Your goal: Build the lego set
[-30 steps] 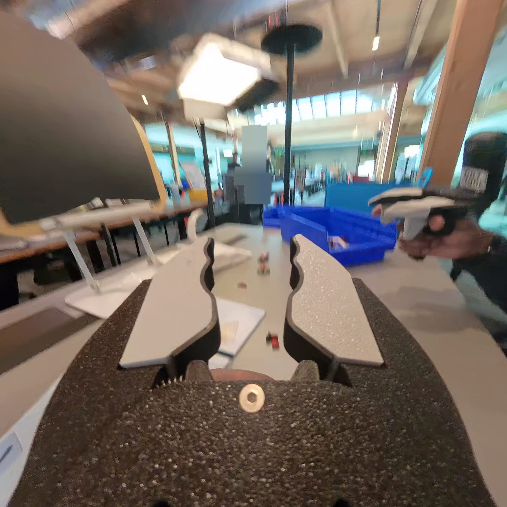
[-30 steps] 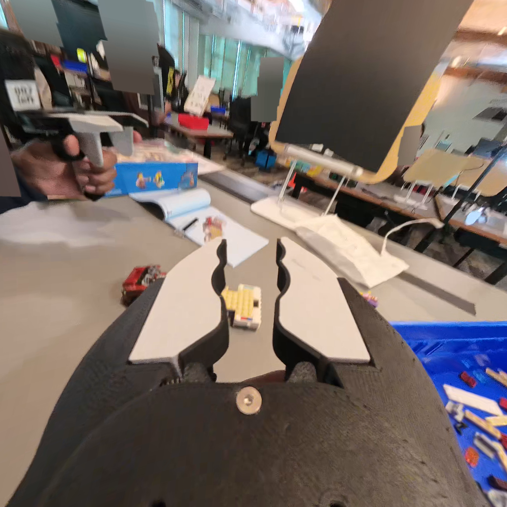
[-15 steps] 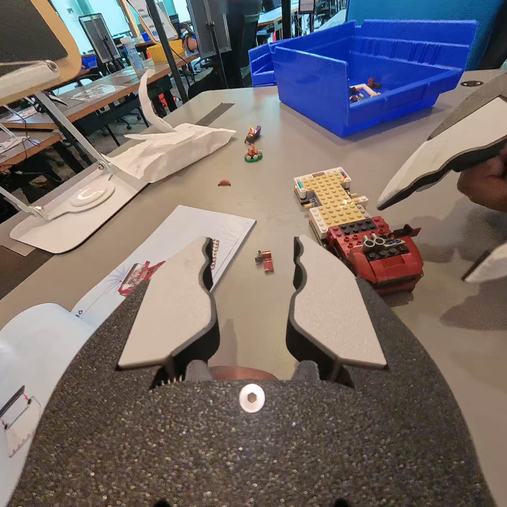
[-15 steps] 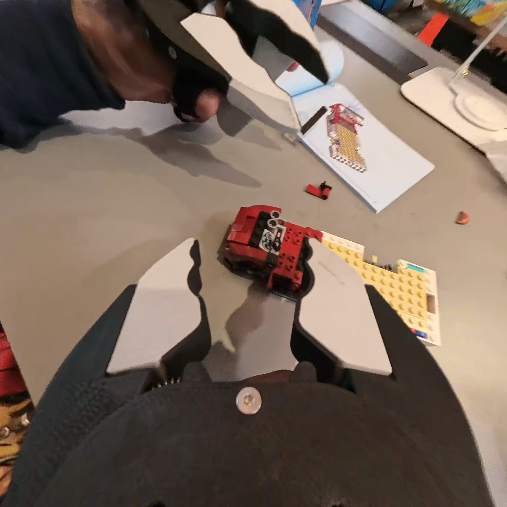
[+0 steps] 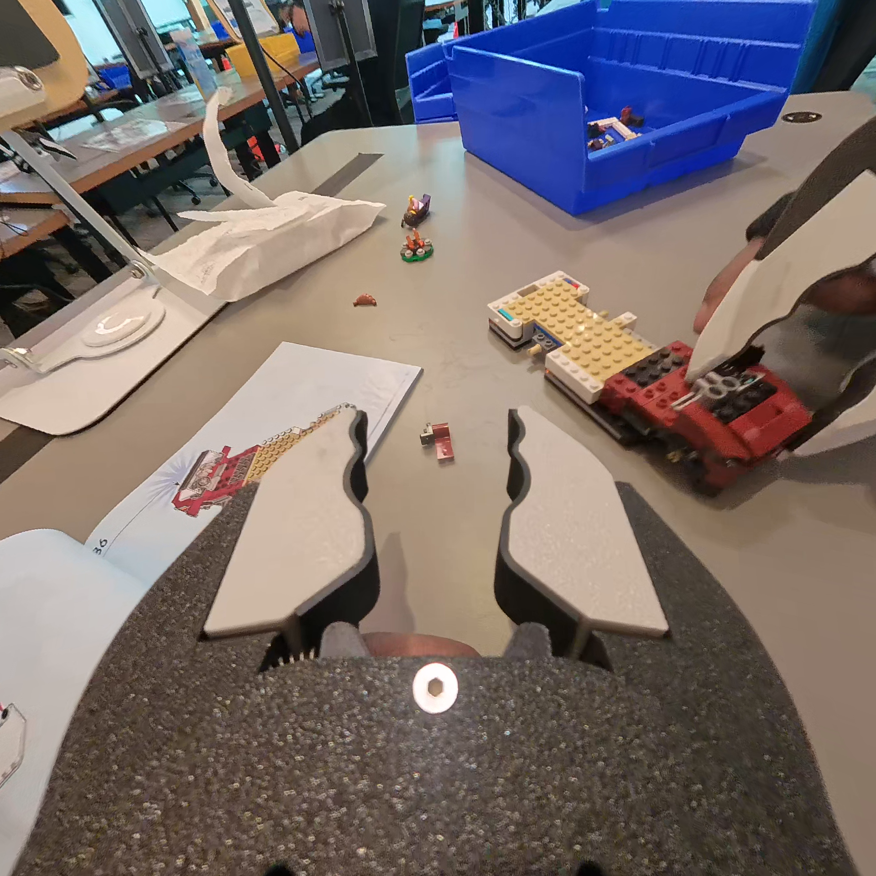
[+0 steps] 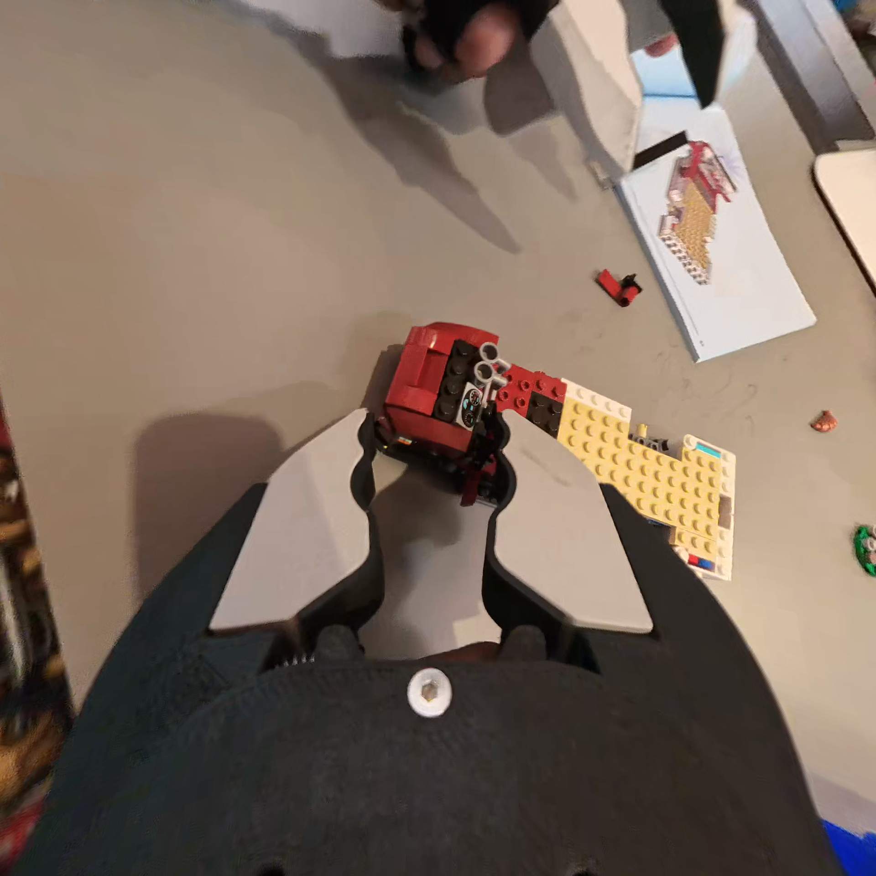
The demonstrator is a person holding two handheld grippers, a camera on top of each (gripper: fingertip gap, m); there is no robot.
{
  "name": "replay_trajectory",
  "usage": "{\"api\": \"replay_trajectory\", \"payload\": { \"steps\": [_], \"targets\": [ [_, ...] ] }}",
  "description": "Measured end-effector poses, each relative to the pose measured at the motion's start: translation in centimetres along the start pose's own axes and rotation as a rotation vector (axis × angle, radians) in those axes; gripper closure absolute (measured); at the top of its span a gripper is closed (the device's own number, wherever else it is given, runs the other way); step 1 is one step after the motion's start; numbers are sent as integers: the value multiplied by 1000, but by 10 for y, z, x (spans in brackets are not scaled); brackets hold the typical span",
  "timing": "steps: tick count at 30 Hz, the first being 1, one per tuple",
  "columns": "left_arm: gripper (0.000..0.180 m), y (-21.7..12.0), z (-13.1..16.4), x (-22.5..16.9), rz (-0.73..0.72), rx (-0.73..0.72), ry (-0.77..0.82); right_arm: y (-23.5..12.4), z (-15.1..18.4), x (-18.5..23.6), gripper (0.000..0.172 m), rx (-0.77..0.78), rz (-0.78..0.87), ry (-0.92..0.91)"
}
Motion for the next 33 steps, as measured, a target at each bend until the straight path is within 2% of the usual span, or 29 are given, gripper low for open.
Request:
{"api": "replay_trajectory", "payload": {
  "steps": [5, 11, 16, 20, 24, 29, 33],
  "targets": [
    [125, 7, 6, -2, 56, 108, -68, -30, 20, -7, 121, 12, -32, -134],
    [133, 32, 16, 1, -11, 359, -137, -64, 18, -17, 122, -72, -9, -96],
    [141, 48, 19, 4, 11, 460, -189, -65, 19, -18, 123, -79, 27, -84],
    [149, 53, 20, 4, 3, 490, -195, -62, 21, -18, 123, -96, 23, -75],
    [171, 57, 18, 2, -9, 508, -153, -61, 21, -25, 124, -105, 34, -73],
    [172, 60, 16, -6, 18, 471, -60, -55, 12, -47, 124, -116, 66, -74],
    [172, 58, 15, -14, 29, 434, 44, -36, -2, -71, 124, -107, 95, -84]
  ]
}}
Point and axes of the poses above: each gripper's, where its closed fingertips meet, y out along the fingers, z out of its underside, x = y × z across the jaws, the point moved 7 cm from there along -y, back along the fingers, and after that the axes turned 4 degrees about x, right-handed, at the moved point
